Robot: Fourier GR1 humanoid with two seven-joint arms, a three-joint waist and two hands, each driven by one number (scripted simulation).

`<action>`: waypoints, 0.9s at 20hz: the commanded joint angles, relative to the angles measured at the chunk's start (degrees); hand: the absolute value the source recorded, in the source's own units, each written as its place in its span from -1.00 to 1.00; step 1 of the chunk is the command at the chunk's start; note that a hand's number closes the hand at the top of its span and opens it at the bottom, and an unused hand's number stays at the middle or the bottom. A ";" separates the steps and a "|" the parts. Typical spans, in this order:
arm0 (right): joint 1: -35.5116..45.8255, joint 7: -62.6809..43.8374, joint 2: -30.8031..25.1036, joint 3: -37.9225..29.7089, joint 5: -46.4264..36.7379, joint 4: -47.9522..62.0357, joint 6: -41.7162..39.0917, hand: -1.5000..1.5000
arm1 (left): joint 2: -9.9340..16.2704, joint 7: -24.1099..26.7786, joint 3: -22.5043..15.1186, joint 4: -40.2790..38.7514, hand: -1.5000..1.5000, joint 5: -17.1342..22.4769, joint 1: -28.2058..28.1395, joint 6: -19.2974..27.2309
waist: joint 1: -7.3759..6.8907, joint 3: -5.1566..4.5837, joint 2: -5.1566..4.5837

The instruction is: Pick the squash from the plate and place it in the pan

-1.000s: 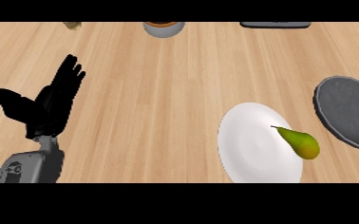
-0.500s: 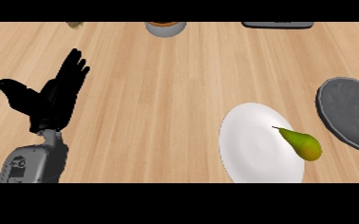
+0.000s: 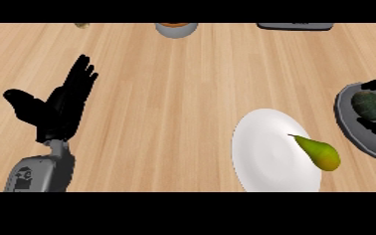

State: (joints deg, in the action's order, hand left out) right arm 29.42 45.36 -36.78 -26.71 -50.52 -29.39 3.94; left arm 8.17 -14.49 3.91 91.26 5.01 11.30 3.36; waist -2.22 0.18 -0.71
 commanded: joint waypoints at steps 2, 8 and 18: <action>5.41 -0.90 -0.92 1.59 -2.21 11.05 -1.98 -1.00 | -0.53 3.88 0.38 -1.64 0.00 -0.52 -1.66 -0.23 | 0.21 -0.03 0.00; 7.11 8.17 -3.28 -4.20 3.91 15.88 -5.29 -1.00 | 1.01 0.13 1.76 -0.96 0.00 1.50 0.78 -1.31 | 0.15 0.11 -0.15; 4.23 12.20 -16.98 -14.78 15.98 23.53 -33.20 -1.00 | 0.77 0.44 2.08 0.38 0.00 1.24 -1.85 -0.73 | 1.26 0.24 0.07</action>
State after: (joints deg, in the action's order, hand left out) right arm 35.74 53.10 -48.74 -38.47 -37.97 -8.66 -16.28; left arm 9.31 -13.89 5.96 90.72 6.13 10.73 2.33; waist -1.43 0.36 -0.79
